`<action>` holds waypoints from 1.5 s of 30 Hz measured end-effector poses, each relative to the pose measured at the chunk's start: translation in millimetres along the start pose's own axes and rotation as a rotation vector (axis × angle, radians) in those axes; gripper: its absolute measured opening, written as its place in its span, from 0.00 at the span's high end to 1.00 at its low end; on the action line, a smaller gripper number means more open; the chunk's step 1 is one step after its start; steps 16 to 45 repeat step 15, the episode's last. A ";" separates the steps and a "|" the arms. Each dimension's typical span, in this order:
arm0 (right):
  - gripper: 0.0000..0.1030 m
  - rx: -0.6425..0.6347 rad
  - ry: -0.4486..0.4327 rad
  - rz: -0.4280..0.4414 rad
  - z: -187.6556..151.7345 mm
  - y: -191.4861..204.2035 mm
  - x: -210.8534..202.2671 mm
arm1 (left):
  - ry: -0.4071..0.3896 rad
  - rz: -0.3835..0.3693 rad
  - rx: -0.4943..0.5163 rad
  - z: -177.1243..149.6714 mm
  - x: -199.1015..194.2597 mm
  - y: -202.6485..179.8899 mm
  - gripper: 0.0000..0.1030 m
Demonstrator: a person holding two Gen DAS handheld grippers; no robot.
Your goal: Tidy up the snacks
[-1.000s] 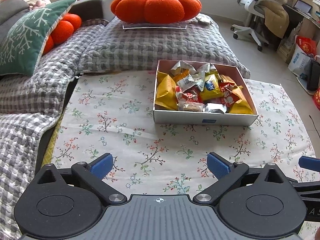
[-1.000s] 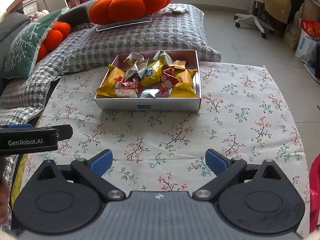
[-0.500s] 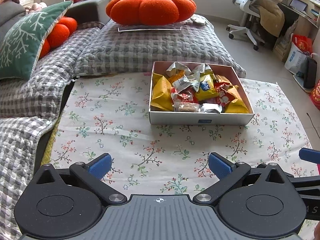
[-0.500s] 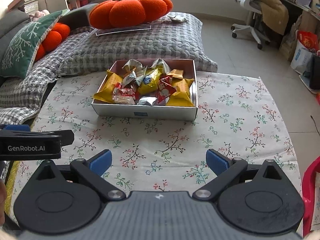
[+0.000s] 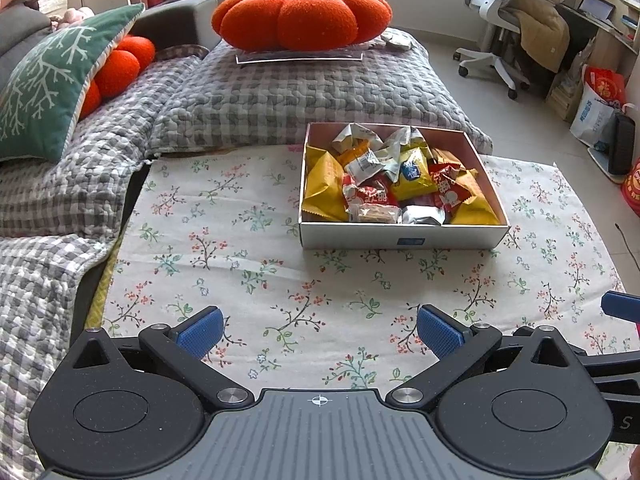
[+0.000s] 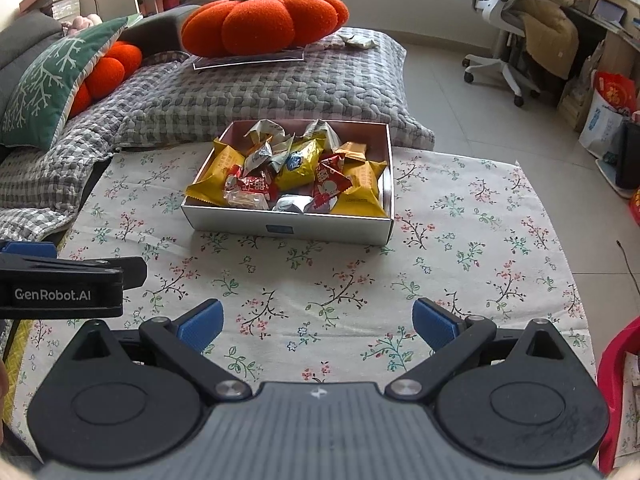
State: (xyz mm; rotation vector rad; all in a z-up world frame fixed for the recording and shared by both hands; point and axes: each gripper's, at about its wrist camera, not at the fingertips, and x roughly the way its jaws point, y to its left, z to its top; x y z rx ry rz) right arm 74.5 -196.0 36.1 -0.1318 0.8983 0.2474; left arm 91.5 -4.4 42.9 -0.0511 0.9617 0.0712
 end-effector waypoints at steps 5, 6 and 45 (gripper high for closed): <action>0.02 -0.007 0.001 -0.004 -0.2 2.0 0.0 | 0.000 -0.001 0.001 -0.4 0.4 -0.4 0.00; 0.02 -0.007 0.001 -0.004 -0.3 2.0 -0.1 | 0.000 -0.001 0.002 -0.5 0.3 -0.5 0.00; 0.02 -0.010 0.002 -0.009 -0.3 2.2 1.0 | 0.002 -0.002 0.005 -0.8 1.5 -0.8 0.00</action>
